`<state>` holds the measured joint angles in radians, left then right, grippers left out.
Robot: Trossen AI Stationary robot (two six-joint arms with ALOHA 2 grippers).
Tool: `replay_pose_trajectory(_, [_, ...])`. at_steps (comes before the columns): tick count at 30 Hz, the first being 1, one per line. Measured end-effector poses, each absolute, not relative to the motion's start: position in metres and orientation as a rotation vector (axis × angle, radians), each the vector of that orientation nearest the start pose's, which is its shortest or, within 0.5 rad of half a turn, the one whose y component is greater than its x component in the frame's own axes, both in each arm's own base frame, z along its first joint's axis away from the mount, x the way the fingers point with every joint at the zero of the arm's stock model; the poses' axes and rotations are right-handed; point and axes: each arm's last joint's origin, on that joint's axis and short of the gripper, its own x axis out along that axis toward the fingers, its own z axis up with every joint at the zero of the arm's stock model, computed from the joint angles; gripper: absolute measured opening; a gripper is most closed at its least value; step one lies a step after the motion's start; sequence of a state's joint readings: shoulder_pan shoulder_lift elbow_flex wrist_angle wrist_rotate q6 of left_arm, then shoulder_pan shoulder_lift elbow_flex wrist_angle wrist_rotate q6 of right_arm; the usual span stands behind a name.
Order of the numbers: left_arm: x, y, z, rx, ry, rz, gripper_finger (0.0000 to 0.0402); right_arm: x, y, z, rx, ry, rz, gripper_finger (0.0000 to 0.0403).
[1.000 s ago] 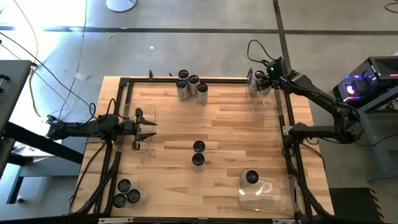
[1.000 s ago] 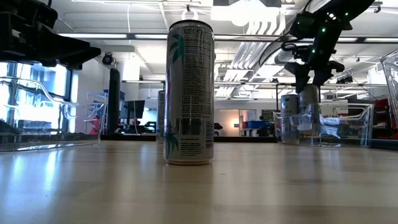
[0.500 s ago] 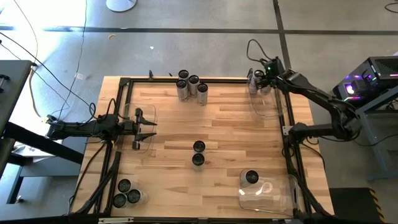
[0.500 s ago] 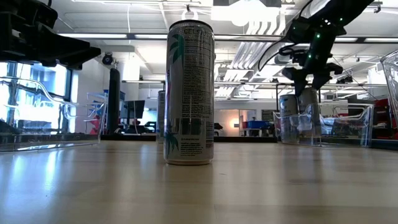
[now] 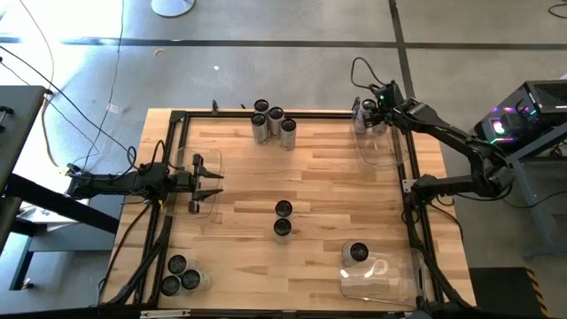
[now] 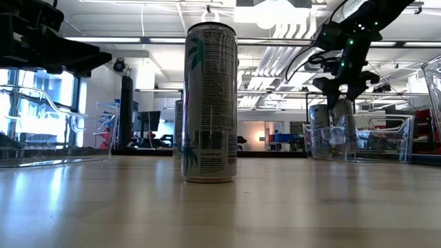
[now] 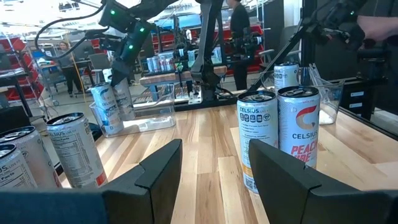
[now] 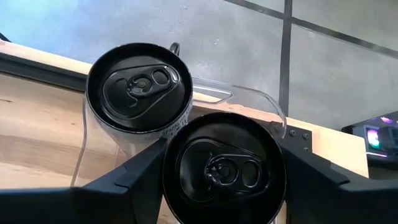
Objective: Sort soda cans
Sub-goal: Put the white-blue soda can into the top transparent bin
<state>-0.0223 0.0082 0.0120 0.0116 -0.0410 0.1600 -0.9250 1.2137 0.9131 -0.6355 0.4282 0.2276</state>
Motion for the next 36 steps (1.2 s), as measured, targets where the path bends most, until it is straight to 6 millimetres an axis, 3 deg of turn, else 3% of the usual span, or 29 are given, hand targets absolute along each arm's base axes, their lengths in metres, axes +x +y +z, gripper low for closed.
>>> replay_pose_trajectory(24, [0.0975,-0.001,0.168,0.16,-0.014,0.02,0.0179,0.1325,-0.1979,0.2626,0.448,0.747,-1.442,0.0251])
replay_pose_trajectory(36, [0.0975,-0.001,0.168,0.16,-0.014,0.02,0.0179,0.1337,-0.1969,0.2537,0.433,0.715,-1.468,0.0255])
